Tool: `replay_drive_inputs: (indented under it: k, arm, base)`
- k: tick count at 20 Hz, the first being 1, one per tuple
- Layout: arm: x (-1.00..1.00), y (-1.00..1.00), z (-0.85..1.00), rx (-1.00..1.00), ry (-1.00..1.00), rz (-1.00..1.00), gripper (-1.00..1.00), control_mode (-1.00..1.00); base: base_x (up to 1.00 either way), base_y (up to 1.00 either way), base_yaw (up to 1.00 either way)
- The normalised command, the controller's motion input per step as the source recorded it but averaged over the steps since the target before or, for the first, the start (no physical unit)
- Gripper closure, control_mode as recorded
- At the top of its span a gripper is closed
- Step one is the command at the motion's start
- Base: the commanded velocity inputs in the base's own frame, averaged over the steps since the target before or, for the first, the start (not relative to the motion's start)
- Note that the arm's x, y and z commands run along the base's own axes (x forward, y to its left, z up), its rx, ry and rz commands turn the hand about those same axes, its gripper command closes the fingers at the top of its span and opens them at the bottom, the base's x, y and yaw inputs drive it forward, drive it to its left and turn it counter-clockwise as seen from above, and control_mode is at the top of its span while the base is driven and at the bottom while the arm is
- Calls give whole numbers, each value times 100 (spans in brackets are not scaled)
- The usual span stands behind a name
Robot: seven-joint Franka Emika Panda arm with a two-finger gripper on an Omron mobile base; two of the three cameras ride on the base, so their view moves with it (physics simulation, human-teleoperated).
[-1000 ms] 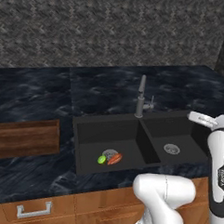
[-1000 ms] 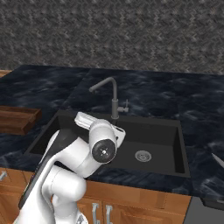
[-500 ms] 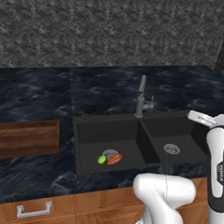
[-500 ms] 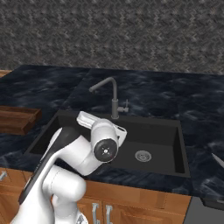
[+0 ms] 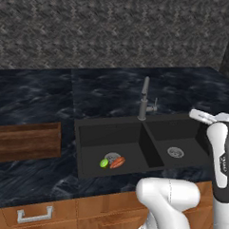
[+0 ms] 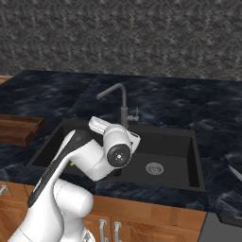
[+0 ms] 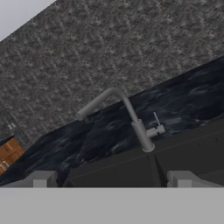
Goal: Pick up all produce items and place them in the sink. Turn on the sink faucet to wash them. Then turn the sink off and put them in the tray.
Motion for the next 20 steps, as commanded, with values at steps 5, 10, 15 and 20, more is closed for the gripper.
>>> replay_drive_inputs:
  k: [5,10,15,20]
  arm:
    - [33,-34,-3,0,7,3,-100,-100]
    - [52,-38,-16,-1,8,8,-100,-100]
    - [61,-33,-7,0,3,13,-100,-100]
    - [57,-30,-6,0,1,14,-100,-100]
  base:
    - [0,0,0]
    - [0,0,0]
    - [0,0,0]
    - [0,0,0]
